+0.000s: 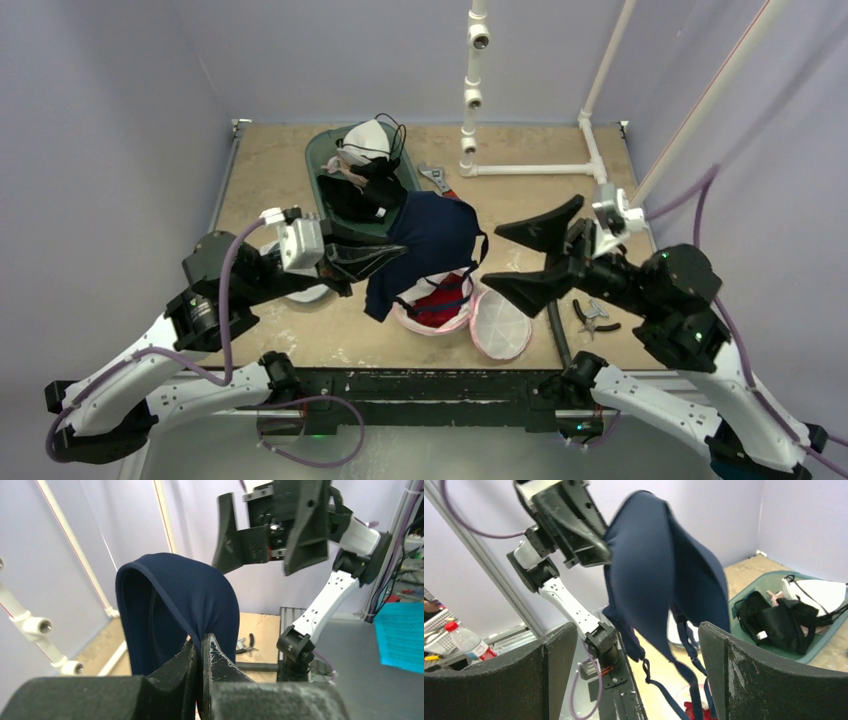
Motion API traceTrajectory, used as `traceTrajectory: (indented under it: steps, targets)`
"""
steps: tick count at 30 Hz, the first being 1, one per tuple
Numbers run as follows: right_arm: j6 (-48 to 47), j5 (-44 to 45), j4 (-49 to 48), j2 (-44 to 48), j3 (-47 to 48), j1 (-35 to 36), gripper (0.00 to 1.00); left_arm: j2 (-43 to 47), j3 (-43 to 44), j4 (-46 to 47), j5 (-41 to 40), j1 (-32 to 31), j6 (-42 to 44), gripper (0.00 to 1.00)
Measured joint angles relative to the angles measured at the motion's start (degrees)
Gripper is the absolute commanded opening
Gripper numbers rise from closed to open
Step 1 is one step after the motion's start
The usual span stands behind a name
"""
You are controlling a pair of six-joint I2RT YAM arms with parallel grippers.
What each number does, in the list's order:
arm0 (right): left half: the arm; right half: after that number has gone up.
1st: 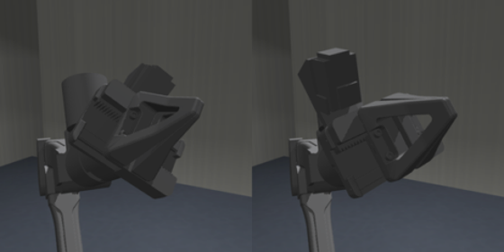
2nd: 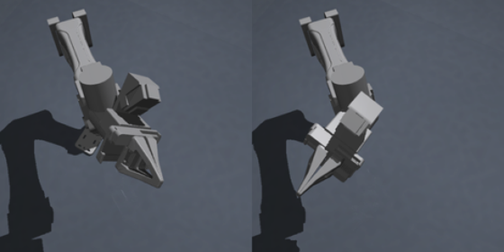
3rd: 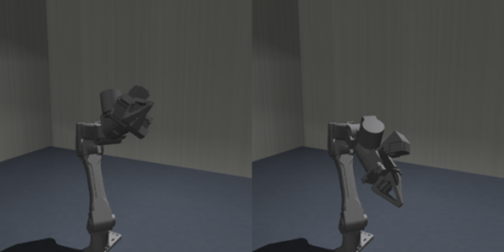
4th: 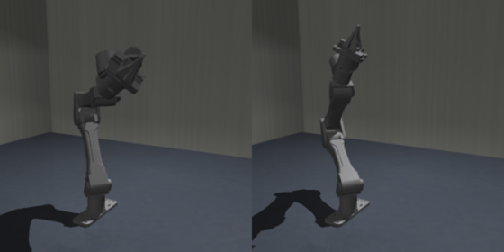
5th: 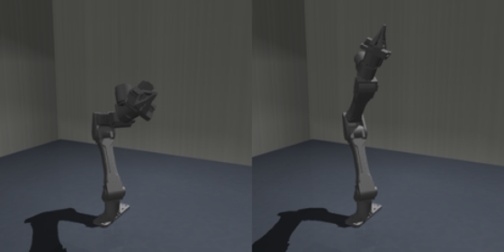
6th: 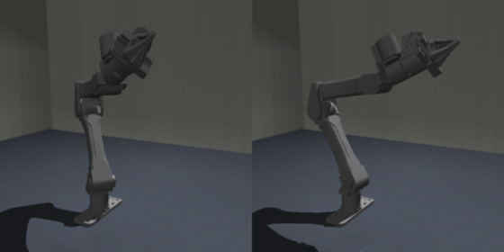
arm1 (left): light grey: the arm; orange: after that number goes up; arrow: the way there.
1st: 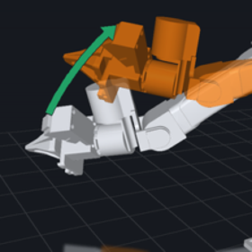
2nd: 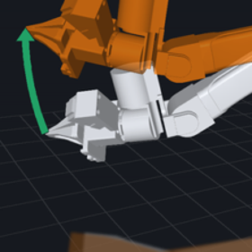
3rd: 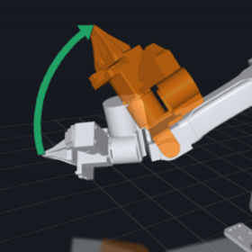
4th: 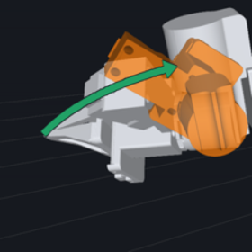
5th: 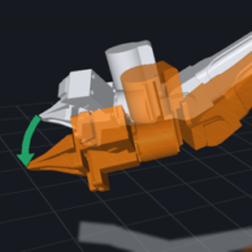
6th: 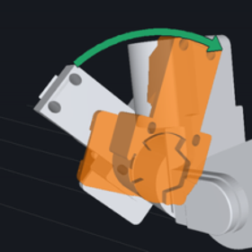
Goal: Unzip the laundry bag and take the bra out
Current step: Pick up the bra from the laundry bag.
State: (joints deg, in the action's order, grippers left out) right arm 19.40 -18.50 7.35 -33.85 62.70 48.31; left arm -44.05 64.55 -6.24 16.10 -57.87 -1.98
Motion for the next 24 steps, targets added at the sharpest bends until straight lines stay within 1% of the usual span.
traceTrajectory:
  steps: [4,9,17,24]
  targets:
    - [1.88,-0.28,-2.14,-6.45,1.95,0.00,0.94,1.88,-0.04,-1.01,2.64,0.00,5.29,0.00]
    - [3.13,-1.51,-3.69,-10.75,3.19,0.00,0.94,2.56,-0.04,-3.13,6.27,0.00,11.91,0.00]
    - [2.38,-2.23,-3.72,-12.02,10.58,0.00,0.94,2.56,-0.76,-7.54,8.07,-0.02,21.22,0.00]
    - [0.33,-4.26,-2.36,-14.82,18.08,0.00,0.93,2.47,-1.68,-9.29,6.75,0.00,25.38,0.00]
